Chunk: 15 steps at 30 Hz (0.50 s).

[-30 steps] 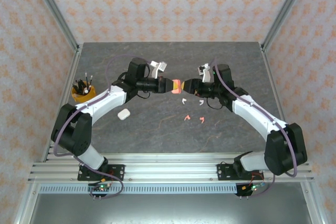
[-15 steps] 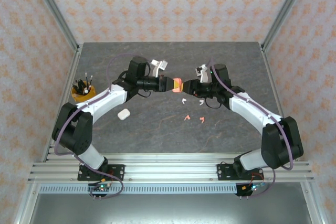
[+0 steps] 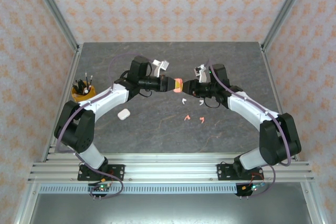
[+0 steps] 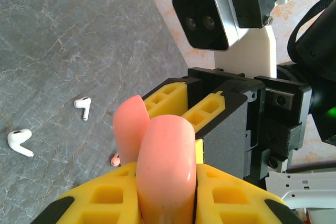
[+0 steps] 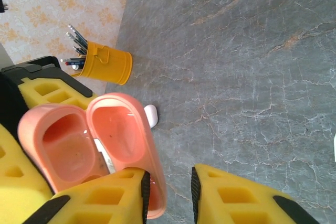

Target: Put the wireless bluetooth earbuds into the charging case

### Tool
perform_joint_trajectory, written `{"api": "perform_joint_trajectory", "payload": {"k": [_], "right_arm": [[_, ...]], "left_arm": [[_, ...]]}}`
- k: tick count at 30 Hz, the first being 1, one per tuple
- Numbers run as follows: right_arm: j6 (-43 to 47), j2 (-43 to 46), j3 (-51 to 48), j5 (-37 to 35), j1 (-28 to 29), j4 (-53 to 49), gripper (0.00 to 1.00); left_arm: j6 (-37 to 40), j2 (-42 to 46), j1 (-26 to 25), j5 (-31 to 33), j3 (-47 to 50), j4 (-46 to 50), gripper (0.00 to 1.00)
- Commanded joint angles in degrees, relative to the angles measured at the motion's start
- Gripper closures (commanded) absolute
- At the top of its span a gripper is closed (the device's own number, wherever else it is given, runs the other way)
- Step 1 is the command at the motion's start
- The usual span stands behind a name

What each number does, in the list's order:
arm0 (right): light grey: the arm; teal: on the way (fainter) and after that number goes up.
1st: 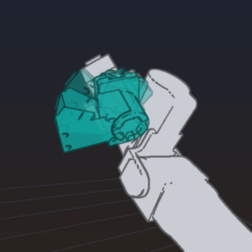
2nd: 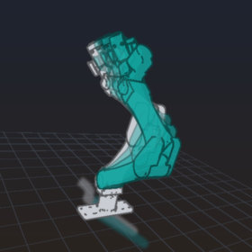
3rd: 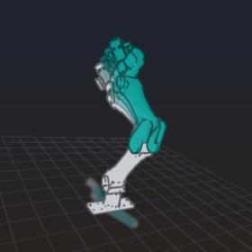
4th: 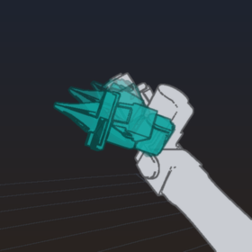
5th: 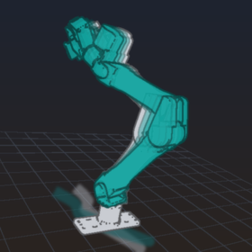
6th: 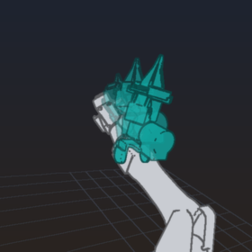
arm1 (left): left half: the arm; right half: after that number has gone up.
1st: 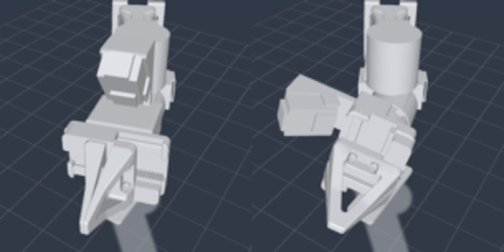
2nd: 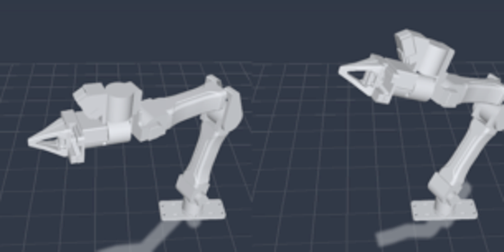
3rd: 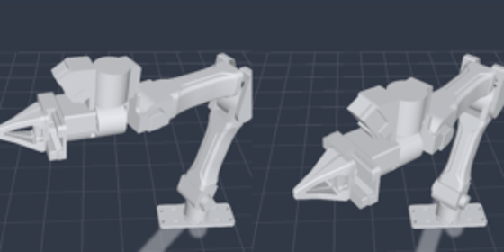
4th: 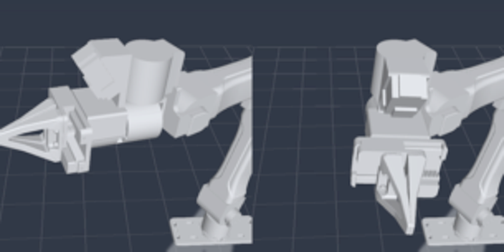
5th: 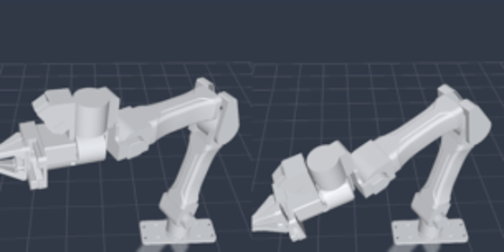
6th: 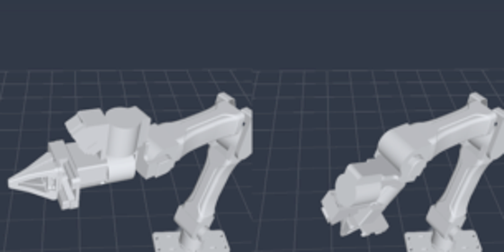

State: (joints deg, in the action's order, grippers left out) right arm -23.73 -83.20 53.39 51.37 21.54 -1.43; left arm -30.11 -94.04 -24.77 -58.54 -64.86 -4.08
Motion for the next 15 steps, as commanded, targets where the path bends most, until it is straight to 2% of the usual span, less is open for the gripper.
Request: {"api": "perform_joint_trajectory", "payload": {"k": [1, 15], "right_arm": [[0.41, -0.33, 2.34, 1.36, -0.04, 2.5, 0.73], [1.49, -0.81, 2.68, 0.77, -0.09, 1.54, 0.94]], "left_arm": [[-0.13, -0.48, -0.8, -2.14, -2.25, -1.64, 1.0], [-0.13, -1.62, -0.95, -2.24, -2.97, -1.39, 1.0]]}}
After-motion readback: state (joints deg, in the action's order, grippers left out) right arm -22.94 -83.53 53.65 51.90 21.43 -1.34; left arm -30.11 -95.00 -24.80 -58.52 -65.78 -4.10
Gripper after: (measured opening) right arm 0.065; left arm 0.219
